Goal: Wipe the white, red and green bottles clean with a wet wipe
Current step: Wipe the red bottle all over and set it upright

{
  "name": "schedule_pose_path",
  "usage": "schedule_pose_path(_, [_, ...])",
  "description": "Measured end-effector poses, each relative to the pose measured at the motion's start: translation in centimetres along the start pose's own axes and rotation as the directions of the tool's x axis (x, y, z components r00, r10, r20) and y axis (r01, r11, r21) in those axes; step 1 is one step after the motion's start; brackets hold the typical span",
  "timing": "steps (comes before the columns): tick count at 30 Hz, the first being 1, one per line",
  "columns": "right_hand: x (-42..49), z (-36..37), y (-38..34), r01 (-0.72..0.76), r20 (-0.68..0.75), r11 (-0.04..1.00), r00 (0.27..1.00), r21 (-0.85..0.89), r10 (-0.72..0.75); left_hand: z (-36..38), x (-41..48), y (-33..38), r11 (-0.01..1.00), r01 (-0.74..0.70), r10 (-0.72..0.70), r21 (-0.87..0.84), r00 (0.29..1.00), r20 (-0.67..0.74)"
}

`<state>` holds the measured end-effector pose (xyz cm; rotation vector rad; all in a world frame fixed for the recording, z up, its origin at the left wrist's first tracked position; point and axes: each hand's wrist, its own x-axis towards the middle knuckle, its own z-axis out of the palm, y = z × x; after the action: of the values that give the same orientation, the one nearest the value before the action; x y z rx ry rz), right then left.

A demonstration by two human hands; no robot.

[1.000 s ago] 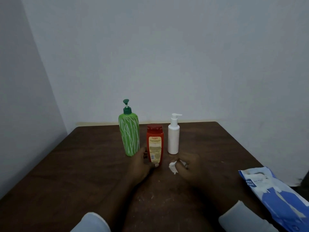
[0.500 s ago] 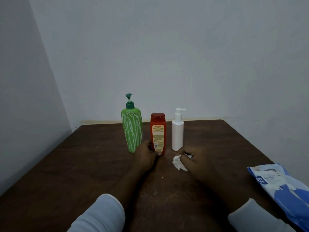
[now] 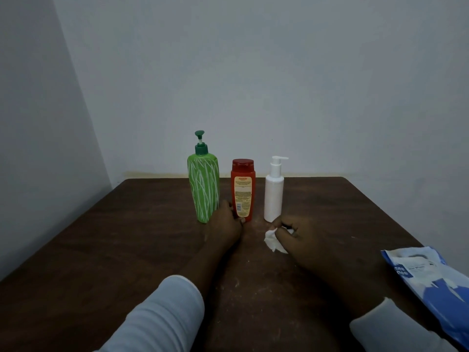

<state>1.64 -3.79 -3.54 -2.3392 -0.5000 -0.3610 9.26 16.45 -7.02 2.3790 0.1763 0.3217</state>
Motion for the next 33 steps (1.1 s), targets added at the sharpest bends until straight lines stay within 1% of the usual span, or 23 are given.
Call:
schedule_pose_path(5, [0.0, 0.2, 0.1, 0.009, -0.04, 1.0, 0.999, 0.004, -0.009, 0.3, 0.2, 0.2, 0.997, 0.026, -0.025, 0.071, 1.0, -0.019])
schedule_pose_path(11, [0.1, 0.2, 0.1, 0.001, -0.032, 0.999, 0.999, 0.034, 0.0, 0.5, 0.3, 0.2, 0.991, 0.031, -0.03, 0.133, 1.0, -0.01])
schedule_pose_path(14, [0.2, 0.1, 0.4, -0.03, -0.015, 0.999, 0.999, 0.036, 0.031, 0.6, 0.4, 0.2, 0.986, 0.018, -0.018, 0.165, 1.0, 0.0])
schedule_pose_path(17, [0.4, 0.2, 0.8, -0.052, -0.015, 0.998, 0.998, 0.047, 0.053, 0.6, 0.2, 0.1, 0.987, 0.02, -0.021, 0.16, 1.0, 0.003])
schedule_pose_path(20, [0.3, 0.1, 0.8, -0.049, -0.07, 0.993, 0.996, 0.109, 0.057, 0.1, -0.5, 0.5, 0.991, 0.031, -0.03, 0.134, 1.0, -0.007])
schedule_pose_path(22, [0.2, 0.1, 0.8, -0.028, -0.117, 0.99, 0.992, 0.137, 0.044, -0.4, -1.4, 0.8, 0.991, 0.025, -0.027, 0.13, 0.999, 0.018])
schedule_pose_path(26, [0.5, 0.2, 1.0, -0.048, -0.183, 0.989, 0.98, 0.142, 0.074, -1.6, -4.1, 1.7, 0.989, -0.059, 0.04, 0.139, 0.99, 0.137])
schedule_pose_path(28, [0.7, 0.5, 1.0, -0.074, -0.184, 0.984, 0.977, 0.164, 0.104, -2.9, -5.9, 2.4, 0.979, -0.147, 0.113, 0.145, 0.968, 0.222])
schedule_pose_path(29, [0.8, 0.7, 1.1, -0.07, -0.187, 0.983, 0.977, 0.168, 0.101, -3.8, -6.6, 2.7, 0.967, -0.208, 0.17, 0.145, 0.957, 0.234])
schedule_pose_path(30, [0.8, 0.8, 1.1, -0.065, -0.19, 0.985, 0.977, 0.162, 0.095, -4.9, -7.2, 3.0, 0.96, -0.248, 0.216, 0.132, 0.951, 0.22])
schedule_pose_path(31, [0.8, 0.8, 1.2, -0.065, -0.192, 0.985, 0.977, 0.159, 0.096, -6.0, -7.4, 3.1, 0.957, -0.269, 0.248, 0.11, 0.953, 0.177])
schedule_pose_path(32, [0.7, 0.8, 1.1, -0.072, -0.184, 0.985, 0.978, 0.156, 0.101, -7.3, -7.1, 3.3, 0.957, -0.276, 0.267, 0.088, 0.958, 0.102])
schedule_pose_path(33, [0.6, 0.8, 1.1, -0.07, -0.179, 0.985, 0.979, 0.155, 0.097, -8.8, -6.7, 3.5, 0.96, -0.272, 0.273, 0.073, 0.962, -0.006])
